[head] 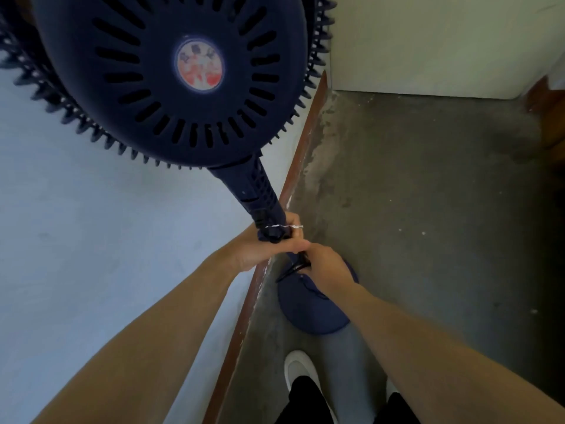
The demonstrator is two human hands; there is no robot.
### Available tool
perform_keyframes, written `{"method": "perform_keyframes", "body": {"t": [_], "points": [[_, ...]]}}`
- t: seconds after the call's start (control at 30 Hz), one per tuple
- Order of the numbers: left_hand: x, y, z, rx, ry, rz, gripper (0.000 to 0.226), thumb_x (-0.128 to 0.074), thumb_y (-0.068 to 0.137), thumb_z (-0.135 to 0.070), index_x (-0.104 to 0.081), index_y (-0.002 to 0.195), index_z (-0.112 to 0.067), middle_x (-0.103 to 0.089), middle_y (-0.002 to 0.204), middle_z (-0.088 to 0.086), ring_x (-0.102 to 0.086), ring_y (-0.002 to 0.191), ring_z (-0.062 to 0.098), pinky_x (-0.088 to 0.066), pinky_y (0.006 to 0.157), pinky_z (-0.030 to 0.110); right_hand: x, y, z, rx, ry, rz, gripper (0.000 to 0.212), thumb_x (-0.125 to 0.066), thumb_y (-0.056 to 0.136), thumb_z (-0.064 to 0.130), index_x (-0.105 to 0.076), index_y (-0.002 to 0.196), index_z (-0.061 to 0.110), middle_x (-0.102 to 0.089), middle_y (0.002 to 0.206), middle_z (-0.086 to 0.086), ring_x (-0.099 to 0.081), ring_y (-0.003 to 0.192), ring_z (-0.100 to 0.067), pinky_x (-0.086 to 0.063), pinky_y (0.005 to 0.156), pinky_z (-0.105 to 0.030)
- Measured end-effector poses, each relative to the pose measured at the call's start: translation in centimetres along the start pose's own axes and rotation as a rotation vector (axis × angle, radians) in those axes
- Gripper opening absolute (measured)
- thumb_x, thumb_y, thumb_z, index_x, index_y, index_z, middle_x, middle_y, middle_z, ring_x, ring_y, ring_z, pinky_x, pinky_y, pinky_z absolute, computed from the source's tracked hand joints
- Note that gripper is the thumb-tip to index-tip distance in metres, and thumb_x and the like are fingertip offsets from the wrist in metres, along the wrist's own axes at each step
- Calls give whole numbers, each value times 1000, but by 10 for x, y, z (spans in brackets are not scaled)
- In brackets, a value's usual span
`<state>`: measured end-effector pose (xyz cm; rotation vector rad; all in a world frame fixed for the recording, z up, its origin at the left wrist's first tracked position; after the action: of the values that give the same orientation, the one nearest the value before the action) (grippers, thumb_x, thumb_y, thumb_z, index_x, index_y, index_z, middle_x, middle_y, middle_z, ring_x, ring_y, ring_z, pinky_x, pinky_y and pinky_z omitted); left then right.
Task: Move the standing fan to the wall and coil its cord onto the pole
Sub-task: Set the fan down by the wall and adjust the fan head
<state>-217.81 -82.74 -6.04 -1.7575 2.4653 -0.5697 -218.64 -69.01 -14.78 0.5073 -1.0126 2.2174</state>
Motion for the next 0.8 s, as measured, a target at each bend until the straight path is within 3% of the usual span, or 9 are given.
{"method": "perform_keyframes", "body": {"t": [0.13, 0.2, 0.3, 0.4, 0.5, 0.57, 0.63, 0.7, 0.8], "points": [[-7, -21, 3, 56, -19, -62, 18, -69, 82, -4, -55, 77, 6, -55, 77, 20, -55, 75, 26, -49, 75, 45, -9, -13, 3, 67, 5, -15, 36, -64, 84, 16, -56, 119, 14, -66, 114, -11, -61, 106, -33, -51, 86, -41], [-11, -29, 7, 26, -24, -47, 19, -69, 81, -5, -55, 75, 7, -59, 73, 7, -58, 70, 22, -51, 71, 40, -10, -22, 3, 94, 12, -2, 42, -66, 82, 14, -54, 122, 17, -66, 115, -9, -61, 107, -31, -50, 87, -39], [-15, -43, 14, -5, -41, -82, 14, -70, 80, 0, -59, 71, 0, -61, 75, 7, -61, 74, 22, -54, 74, 40, -10, -35, 4, 126, 42, -1, 39, -62, 84, 10, -55, 122, 16, -66, 111, -11, -61, 103, -31, -48, 81, -39], [-22, -52, 6, -1, -79, -63, 33, -68, 79, 5, -68, 68, -26, -67, 74, -8, -65, 75, 11, -51, 74, 27, -5, -45, 11, 135, 35, 18, 30, -54, 88, 10, -58, 117, 15, -68, 106, -13, -62, 98, -33, -46, 75, -38], [-33, -60, -4, 3, -72, 5, 37, -71, 77, -6, -70, 64, -41, -66, 65, -21, -60, 63, -4, -47, 66, 16, 0, -59, 15, 125, 40, 49, 36, -49, 90, 11, -56, 125, 15, -67, 111, -13, -61, 103, -31, -50, 87, -44], [-41, -69, -8, -12, -145, -54, 18, -79, 72, -26, -70, 66, -40, -65, 64, -18, -58, 60, -4, -46, 61, 19, 6, -69, 13, 107, 2, 55, 46, -49, 90, 5, -47, 136, 16, -62, 124, -11, -58, 112, -28, -48, 93, -43], [-45, -77, -4, 11, -125, -159, 22, -80, 69, -18, -68, 64, -35, -64, 67, -10, -59, 62, 0, -47, 62, 24, 12, -76, 6, 74, -29, 46, 53, -47, 91, -1, -40, 141, 17, -56, 133, -9, -55, 117, -27, -48, 95, -41], [-46, -85, 2, 37, -117, -293, 18, -72, 68, -2, -63, 67, -18, -60, 76, 6, -63, 71, 4, -50, 70, 27, 16, -86, 2, 54, -13, 32, 53, -47, 91, -1, -40, 141, 17, -53, 137, -6, -54, 118, -24, -48, 94, -38], [-49, -93, 7, 59, -94, -373, 15, -72, 72, 0, -60, 75, -10, -61, 85, 10, -63, 84, 19, -52, 79, 35, 23, -101, 0, 54, 51, -43, 49, -48, 91, 1, -44, 137, 17, -55, 134, -5, -55, 116, -23, -47, 95, -36]]}}
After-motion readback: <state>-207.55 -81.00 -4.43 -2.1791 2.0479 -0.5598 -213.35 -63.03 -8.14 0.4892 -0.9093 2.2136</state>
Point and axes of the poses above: each hand's wrist, its own y-axis towards the middle knuckle, its own x-axis out of the back of the hand, z = x × y, the point moved 1 cm from there along y, towards the middle knuckle
